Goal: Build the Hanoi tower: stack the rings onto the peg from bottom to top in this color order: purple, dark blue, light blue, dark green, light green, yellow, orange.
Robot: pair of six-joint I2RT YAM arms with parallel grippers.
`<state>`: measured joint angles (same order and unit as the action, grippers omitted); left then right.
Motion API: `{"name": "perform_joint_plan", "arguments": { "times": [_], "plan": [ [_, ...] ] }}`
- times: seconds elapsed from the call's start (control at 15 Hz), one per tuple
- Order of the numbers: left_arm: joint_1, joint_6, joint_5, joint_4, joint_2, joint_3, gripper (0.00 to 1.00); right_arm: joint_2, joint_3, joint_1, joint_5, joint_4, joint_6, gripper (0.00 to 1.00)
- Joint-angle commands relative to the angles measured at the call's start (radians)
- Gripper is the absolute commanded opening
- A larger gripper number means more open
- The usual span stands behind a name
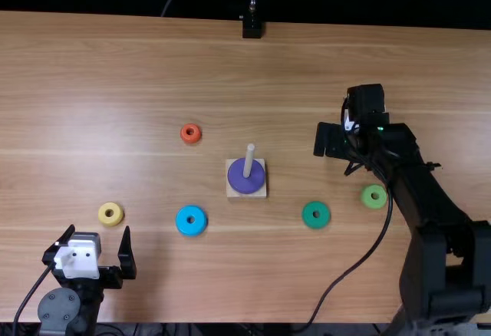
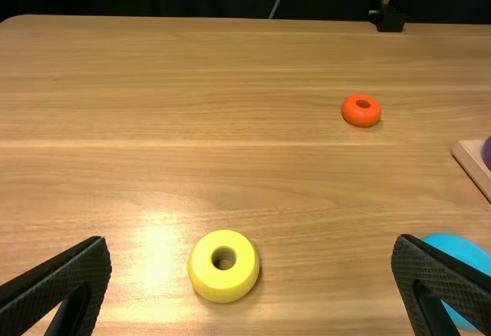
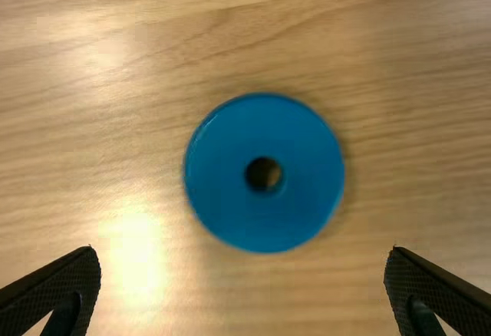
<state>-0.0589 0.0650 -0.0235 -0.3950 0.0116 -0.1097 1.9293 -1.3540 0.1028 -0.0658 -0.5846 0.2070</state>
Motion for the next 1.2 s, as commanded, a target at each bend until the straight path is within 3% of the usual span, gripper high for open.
{"name": "perform_joint_plan", "arguments": {
  "times": [0.0,0.13,0.2,1.13],
  "plan": [
    [0.001,-0.006,-0.006,-0.073,-0.012,0.110,1.00,0.020,-0.059,0.005,-0.078,0.002,-0.028,1.00],
    [0.001,-0.006,-0.006,-0.074,-0.012,0.110,1.00,0.045,-0.073,0.005,-0.083,0.002,-0.102,1.00],
    [0.001,-0.006,-0.006,-0.074,-0.012,0.110,1.00,0.054,-0.086,0.005,-0.083,0.002,-0.109,1.00],
    [0.001,-0.006,-0.006,-0.074,-0.012,0.110,1.00,0.180,-0.146,0.006,-0.081,0.002,-0.095,1.00]
  ]
}}
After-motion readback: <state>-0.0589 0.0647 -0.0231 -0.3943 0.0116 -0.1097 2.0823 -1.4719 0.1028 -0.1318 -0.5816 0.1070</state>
